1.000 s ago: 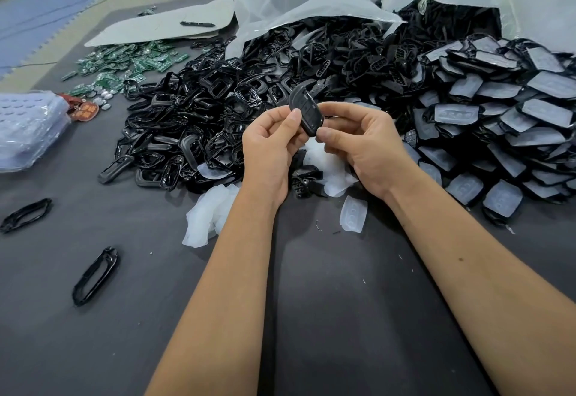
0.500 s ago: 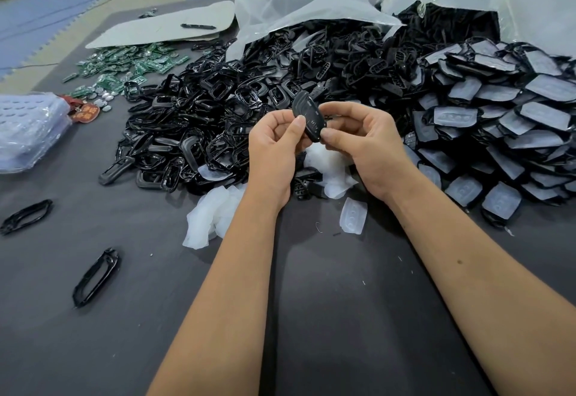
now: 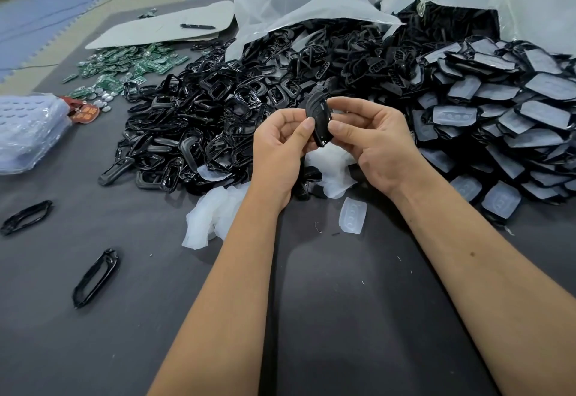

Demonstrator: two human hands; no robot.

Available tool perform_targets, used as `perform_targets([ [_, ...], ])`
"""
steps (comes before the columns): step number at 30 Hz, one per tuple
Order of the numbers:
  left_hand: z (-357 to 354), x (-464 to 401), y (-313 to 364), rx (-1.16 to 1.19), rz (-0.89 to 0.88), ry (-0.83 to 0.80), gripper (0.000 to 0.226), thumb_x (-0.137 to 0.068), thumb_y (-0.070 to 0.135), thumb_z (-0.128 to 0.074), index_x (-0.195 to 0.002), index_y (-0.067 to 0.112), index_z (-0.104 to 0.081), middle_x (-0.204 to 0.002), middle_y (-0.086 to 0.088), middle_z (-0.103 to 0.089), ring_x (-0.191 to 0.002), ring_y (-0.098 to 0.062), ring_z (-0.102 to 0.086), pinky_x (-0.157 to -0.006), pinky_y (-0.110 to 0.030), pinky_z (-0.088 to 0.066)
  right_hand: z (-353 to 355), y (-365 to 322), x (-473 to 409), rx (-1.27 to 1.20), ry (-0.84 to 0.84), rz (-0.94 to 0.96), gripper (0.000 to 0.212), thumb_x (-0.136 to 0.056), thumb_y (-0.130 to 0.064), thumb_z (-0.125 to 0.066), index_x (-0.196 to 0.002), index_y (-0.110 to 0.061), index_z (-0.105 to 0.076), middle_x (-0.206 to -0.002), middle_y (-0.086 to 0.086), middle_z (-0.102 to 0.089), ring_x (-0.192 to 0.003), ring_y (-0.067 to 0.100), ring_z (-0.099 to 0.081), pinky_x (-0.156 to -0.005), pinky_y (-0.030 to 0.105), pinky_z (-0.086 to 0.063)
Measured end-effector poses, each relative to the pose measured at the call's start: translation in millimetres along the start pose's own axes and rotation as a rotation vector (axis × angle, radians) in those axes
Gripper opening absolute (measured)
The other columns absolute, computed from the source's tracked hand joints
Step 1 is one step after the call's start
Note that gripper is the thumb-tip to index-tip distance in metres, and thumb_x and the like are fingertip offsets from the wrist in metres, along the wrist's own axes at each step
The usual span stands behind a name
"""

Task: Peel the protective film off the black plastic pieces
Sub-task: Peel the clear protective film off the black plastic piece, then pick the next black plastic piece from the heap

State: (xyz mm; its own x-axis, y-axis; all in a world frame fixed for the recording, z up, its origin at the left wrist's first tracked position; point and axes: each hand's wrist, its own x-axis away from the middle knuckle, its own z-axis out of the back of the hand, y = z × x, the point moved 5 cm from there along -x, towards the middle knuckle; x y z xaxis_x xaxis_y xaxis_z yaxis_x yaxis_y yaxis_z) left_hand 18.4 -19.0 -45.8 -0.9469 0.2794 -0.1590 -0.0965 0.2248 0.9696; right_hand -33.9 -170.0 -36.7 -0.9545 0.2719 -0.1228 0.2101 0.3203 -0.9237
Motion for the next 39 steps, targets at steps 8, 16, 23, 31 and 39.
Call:
perform_targets([
  [8, -1, -1, 11, -0.022, -0.044, 0.037, 0.007, -0.098, 0.005, -0.068, -0.097, 0.011, -0.072, -0.083, -0.007, -0.077, -0.073, -0.018, -0.069, -0.07, -0.029, -0.058, -2, -17, 3, 0.162, 0.041, 0.11, 0.035, -0.085, 0.01, -0.075, -0.116, -0.006, -0.074, -0.089, 0.003, -0.078, -0.088, 0.015, -0.075, -0.08, 0.025, -0.058],
  [16, -45, -7, 29, -0.051, -0.12, 0.046, 0.028, -0.109, 0.022, -0.051, -0.116, 0.009, -0.074, -0.105, -0.017, -0.076, -0.087, -0.024, -0.075, -0.079, -0.033, -0.062, 3, -71, 8, 0.982, 0.186, 0.504, 0.032, -0.085, 0.004, -0.069, -0.109, -0.014, -0.081, -0.099, -0.004, -0.078, -0.092, 0.007, -0.072, -0.087, 0.024, -0.058],
  [23, -134, -18, 34, -0.556, -0.364, -0.179, 0.039, -0.107, 0.03, -0.045, -0.11, 0.008, -0.078, -0.098, -0.013, -0.077, -0.095, -0.028, -0.068, -0.087, -0.044, -0.052, 59, -115, 10, 1.421, 0.387, 0.555, 0.032, -0.089, 0.001, -0.057, -0.103, -0.012, -0.082, -0.101, 0.008, -0.075, -0.102, 0.029, -0.062, -0.089, 0.035, -0.047],
  [31, -185, -19, 18, -0.72, -0.37, -0.146, 0.036, -0.11, 0.028, -0.046, -0.135, 0.011, -0.066, -0.123, -0.003, -0.071, -0.129, -0.025, -0.049, -0.109, -0.032, -0.037, 122, -135, 13, 1.583, 0.598, 0.247, 0.041, -0.086, 0.005, -0.057, -0.108, -0.02, -0.081, -0.113, 0.006, -0.076, -0.115, 0.033, -0.062, -0.1, 0.047, -0.051],
  [39, -175, -14, 17, -0.747, -0.333, -0.05, 0.025, -0.105, 0.02, -0.053, -0.109, 0.007, -0.073, -0.101, -0.006, -0.073, -0.108, -0.028, -0.059, -0.094, -0.039, -0.045, 111, -145, 10, 1.524, 0.597, 0.316, 0.043, -0.087, 0.002, -0.048, -0.1, -0.02, -0.082, -0.103, 0.01, -0.077, -0.108, 0.031, -0.063, -0.098, 0.042, -0.05],
])
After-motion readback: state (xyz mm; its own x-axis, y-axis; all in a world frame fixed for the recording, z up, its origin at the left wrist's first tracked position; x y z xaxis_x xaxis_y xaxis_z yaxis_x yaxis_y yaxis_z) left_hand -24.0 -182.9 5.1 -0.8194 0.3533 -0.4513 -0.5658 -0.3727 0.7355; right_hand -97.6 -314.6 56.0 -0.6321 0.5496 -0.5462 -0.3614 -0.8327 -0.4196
